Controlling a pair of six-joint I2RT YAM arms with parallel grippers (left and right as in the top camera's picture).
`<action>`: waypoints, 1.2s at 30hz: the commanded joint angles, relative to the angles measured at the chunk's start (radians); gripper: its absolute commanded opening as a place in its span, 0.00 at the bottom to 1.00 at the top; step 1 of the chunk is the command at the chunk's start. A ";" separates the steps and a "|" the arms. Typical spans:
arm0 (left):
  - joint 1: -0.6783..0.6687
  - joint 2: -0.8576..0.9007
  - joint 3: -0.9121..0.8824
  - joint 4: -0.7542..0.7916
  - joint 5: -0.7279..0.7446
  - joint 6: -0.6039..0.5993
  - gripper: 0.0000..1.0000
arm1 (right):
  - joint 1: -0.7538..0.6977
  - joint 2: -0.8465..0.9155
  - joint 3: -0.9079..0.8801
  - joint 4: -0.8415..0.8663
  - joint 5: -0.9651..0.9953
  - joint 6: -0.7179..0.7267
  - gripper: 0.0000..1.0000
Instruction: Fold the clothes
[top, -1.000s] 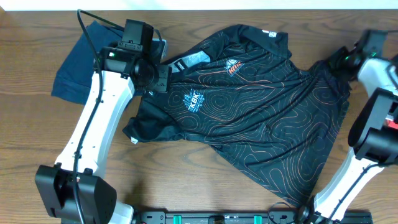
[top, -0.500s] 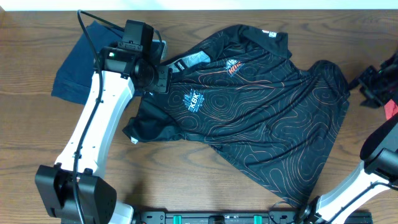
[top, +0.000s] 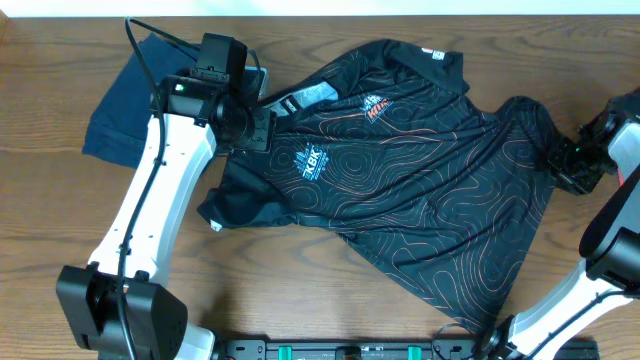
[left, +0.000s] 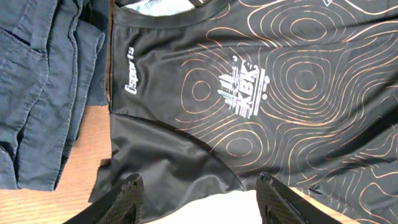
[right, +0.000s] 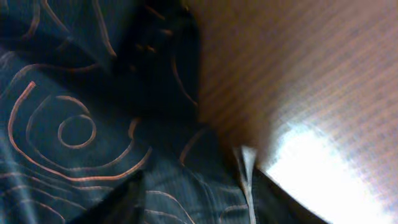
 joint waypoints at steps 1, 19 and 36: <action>0.002 0.005 -0.003 -0.005 -0.011 -0.005 0.60 | -0.006 0.011 -0.055 0.019 -0.045 -0.021 0.23; 0.002 0.005 -0.003 -0.003 -0.011 -0.005 0.61 | -0.183 -0.047 0.200 -0.045 0.211 0.036 0.01; -0.039 0.006 -0.199 -0.009 0.114 -0.076 0.62 | -0.191 -0.047 0.285 -0.360 -0.136 0.035 0.54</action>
